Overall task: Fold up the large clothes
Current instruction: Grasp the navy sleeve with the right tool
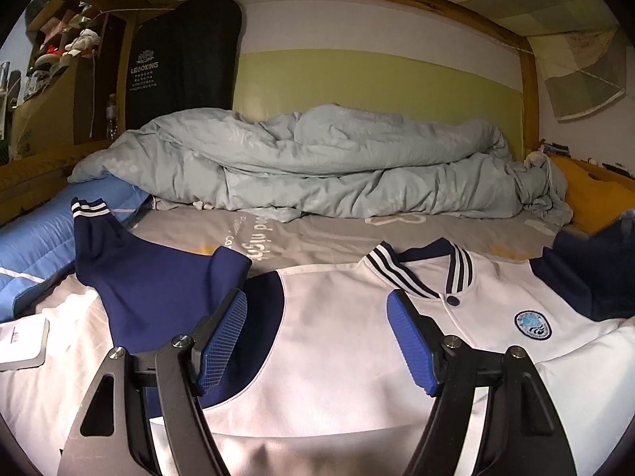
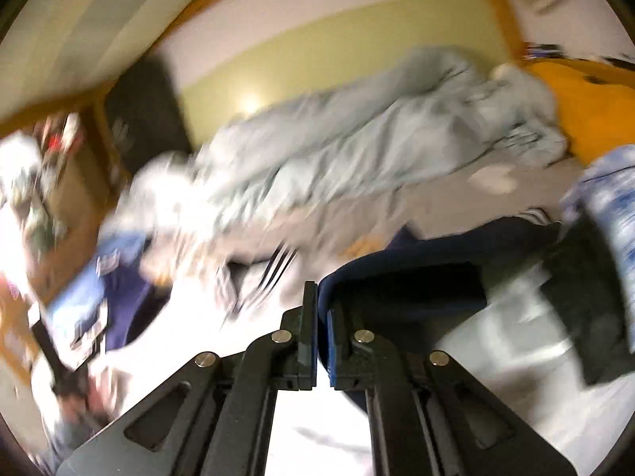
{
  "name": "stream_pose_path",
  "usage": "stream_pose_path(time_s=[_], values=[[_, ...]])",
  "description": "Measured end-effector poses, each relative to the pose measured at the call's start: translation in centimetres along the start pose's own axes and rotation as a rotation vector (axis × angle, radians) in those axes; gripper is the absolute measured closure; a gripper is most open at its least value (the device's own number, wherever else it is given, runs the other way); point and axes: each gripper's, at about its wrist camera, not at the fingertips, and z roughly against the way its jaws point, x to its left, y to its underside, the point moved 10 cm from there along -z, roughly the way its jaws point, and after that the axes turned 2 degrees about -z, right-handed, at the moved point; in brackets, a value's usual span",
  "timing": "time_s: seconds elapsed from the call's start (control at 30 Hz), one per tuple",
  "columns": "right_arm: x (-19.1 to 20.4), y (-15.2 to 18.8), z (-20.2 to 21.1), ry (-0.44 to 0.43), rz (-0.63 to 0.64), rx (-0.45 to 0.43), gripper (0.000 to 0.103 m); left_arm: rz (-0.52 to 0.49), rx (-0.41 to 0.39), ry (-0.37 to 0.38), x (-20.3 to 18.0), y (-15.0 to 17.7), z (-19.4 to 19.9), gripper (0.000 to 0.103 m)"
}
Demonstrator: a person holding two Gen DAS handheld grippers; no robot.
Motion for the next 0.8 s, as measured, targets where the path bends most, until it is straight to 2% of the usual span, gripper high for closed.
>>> stream_pose_path(time_s=[0.1, 0.17, 0.2, 0.27, 0.37, 0.47, 0.57, 0.63, 0.7, 0.8], values=[[2.2, 5.8, -4.7, 0.021, 0.027, 0.166, 0.095, 0.009, -0.002, 0.005, 0.1, 0.0, 0.2, 0.028], [1.8, 8.7, -6.7, 0.060, 0.027, 0.258, 0.073, 0.009, 0.003, 0.006, 0.1, 0.1, 0.1, 0.028], [1.6, 9.5, -7.1, 0.068, 0.016, 0.282, 0.069, 0.011, 0.010, 0.011, 0.1, 0.3, 0.0, 0.028], [1.3, 9.2, -6.7, 0.038, -0.029, 0.268, 0.066, 0.013, 0.021, 0.021, 0.0, 0.6, -0.1, 0.028], [0.6, 6.9, -4.6, 0.027, -0.078, 0.194, 0.058, 0.008, 0.026, 0.034, -0.4, 0.8, -0.2, 0.028], [-2.5, 4.2, -2.1, 0.089, -0.132, 0.083, 0.056, 0.001, 0.023, 0.049, -0.8, 0.7, -0.2, 0.025], [-7.9, 1.3, -0.5, 0.201, -0.234, -0.001, 0.052, -0.014, 0.013, 0.042, -1.1, 0.7, 0.0, 0.022], [-11.9, 0.2, -1.0, 0.280, -0.325, -0.003, 0.052, -0.026, 0.012, 0.033, -1.3, 0.7, -0.1, 0.022], [-15.3, 0.0, -2.1, 0.341, -0.401, 0.041, 0.051, -0.031, 0.016, 0.026, -1.4, 0.8, -0.2, 0.022], [-18.9, 0.9, -5.0, 0.353, -0.504, 0.113, 0.050, -0.021, 0.021, 0.021, -1.1, 0.9, -0.4, 0.022]])
